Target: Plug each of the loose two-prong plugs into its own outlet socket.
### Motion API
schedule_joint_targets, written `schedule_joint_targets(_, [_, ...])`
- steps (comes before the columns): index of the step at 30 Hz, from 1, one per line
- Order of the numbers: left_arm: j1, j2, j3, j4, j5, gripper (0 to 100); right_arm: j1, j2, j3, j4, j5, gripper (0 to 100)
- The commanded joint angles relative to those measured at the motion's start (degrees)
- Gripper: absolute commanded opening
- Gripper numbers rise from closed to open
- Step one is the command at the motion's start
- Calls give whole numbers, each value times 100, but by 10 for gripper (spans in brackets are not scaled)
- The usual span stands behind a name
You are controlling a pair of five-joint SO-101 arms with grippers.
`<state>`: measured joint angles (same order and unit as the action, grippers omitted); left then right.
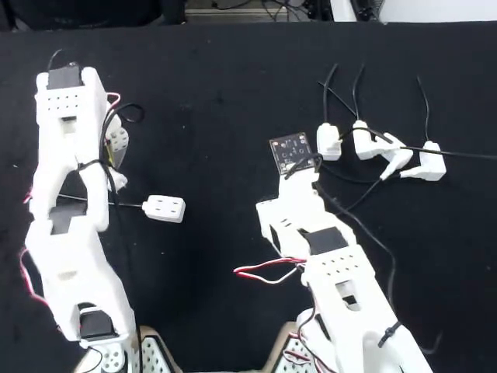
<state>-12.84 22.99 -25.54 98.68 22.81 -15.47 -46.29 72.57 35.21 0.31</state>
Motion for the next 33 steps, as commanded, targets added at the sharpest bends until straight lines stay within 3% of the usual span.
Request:
schedule_joint_targets(1, [180, -905, 743, -281, -53, 30, 88, -145, -127, -105, -35, 18])
schedule_joint_targets(12, [303, -2312, 3011, -1609, -53, 30, 88, -136, -127, -105, -35, 18])
schedule_joint_targets(18, [593, -2444, 3213, -1714, -53, 30, 88, -136, -127, -105, -35, 18])
schedule_joint_targets(27, [1613, -2479, 3213, -1714, -53, 30, 88, -136, -127, -105, -35, 18])
schedule_joint_targets(33, [1692, -2444, 3319, -1890, -26, 30, 88, -136, -127, -105, -35, 18])
